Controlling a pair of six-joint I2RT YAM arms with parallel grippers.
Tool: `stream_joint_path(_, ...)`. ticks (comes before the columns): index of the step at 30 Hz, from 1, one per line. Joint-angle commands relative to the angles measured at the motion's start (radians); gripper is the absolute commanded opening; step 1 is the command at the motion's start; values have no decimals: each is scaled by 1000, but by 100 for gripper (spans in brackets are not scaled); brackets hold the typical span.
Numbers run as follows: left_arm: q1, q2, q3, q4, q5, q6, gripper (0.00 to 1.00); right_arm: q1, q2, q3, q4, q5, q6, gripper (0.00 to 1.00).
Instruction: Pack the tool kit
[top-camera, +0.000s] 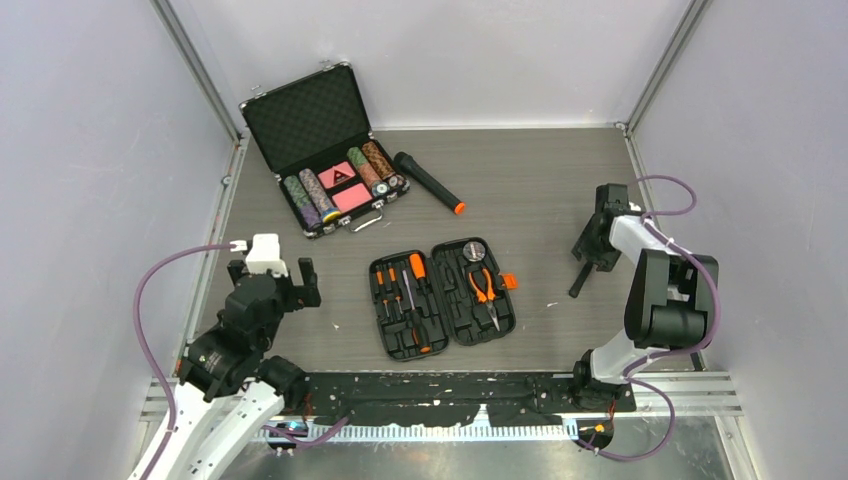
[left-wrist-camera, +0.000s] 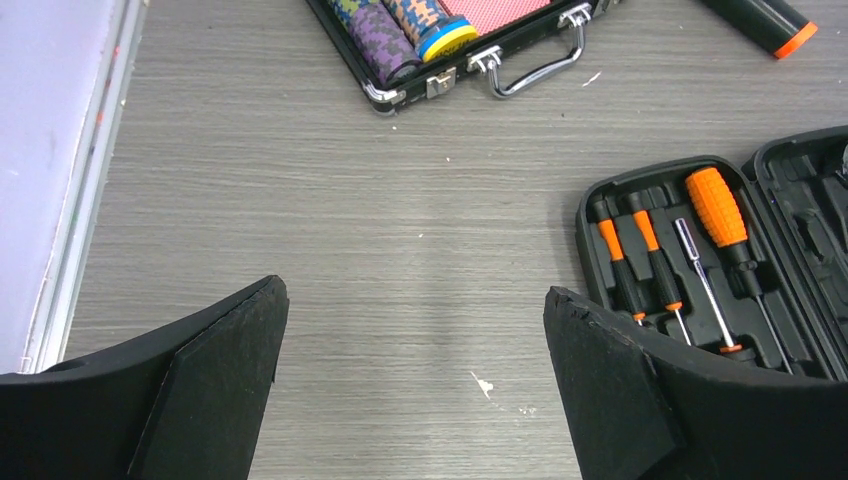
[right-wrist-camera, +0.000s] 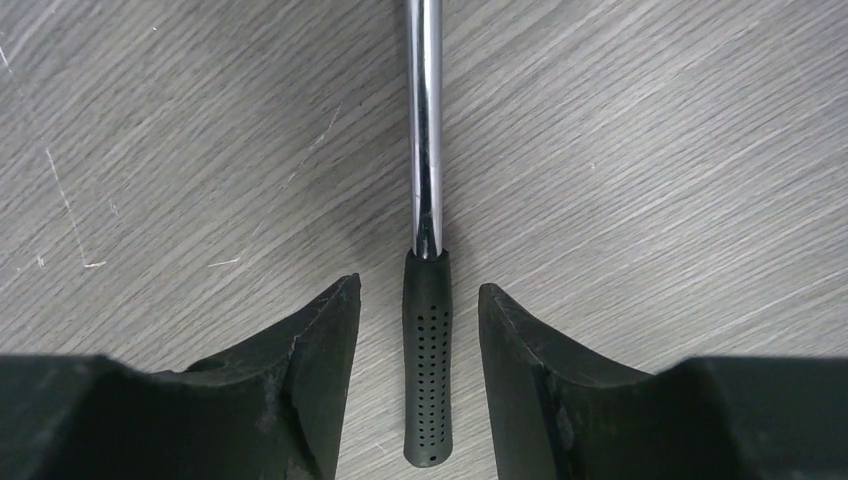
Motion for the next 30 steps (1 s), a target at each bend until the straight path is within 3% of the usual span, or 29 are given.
stream_joint_path(1, 7, -22, -5, 65, -32, 26, 100, -4, 30, 21, 28, -5, 1, 52)
stream_joint_path(11, 12, -29, -11, 67, -37, 31, 100, -34, 105, 89, 90, 0, -69, 43)
stream_joint_path(25, 23, -30, -19, 74, -45, 39, 100, -96, 262, 217, 129, -11, -91, 39)
stream_joint_path(30, 25, -25, -19, 78, -37, 40, 100, -97, 257, 224, 147, -51, -116, 21)
